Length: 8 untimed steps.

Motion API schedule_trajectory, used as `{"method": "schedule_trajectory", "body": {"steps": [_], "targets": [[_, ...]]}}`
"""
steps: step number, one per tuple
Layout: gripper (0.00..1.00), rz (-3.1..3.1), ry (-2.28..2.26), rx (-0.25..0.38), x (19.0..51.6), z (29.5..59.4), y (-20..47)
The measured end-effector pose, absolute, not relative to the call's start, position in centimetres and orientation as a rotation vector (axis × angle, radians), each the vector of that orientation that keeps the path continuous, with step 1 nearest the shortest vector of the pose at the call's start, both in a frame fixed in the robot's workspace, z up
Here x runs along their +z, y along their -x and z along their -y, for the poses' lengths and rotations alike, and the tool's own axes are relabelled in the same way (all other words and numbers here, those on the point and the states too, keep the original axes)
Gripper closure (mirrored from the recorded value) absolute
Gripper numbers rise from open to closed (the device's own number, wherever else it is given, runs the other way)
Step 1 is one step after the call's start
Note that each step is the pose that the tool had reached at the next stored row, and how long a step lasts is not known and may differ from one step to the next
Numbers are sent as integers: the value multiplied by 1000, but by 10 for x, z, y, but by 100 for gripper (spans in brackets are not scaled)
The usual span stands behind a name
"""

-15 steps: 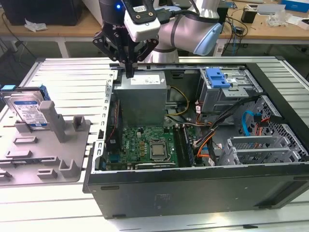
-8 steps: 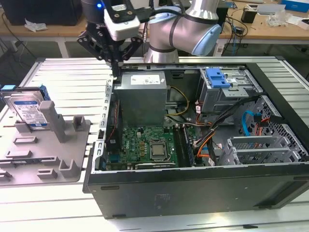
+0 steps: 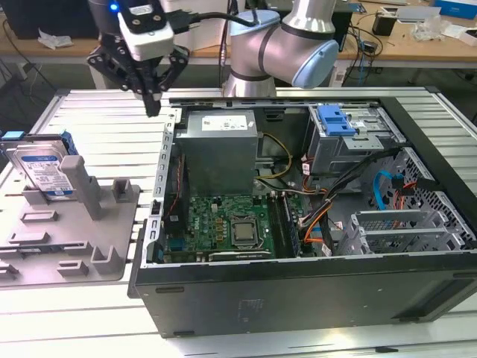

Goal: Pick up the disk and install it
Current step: 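Reach for the disk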

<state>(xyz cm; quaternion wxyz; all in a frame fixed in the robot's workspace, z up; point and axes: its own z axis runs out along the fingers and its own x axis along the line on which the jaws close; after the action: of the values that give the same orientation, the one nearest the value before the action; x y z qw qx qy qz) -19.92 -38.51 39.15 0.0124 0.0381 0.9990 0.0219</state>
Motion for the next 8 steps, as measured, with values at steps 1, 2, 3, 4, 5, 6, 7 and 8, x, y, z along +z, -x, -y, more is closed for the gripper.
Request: {"method": "schedule_trajectory", "body": {"steps": [1,2,3,4,5,6,7,8], "targets": [[89,-3114,-119,68,391,385,204],[89,-3114,-119,68,391,385,207],[89,-3114,-119,68,391,384,210],[89,-3114,-120,68,390,384,213],[89,-3114,-122,68,390,384,217],[89,-3114,-125,68,389,384,221],[89,-3113,-128,68,388,384,223],[89,-3113,-130,68,388,384,225]]}}
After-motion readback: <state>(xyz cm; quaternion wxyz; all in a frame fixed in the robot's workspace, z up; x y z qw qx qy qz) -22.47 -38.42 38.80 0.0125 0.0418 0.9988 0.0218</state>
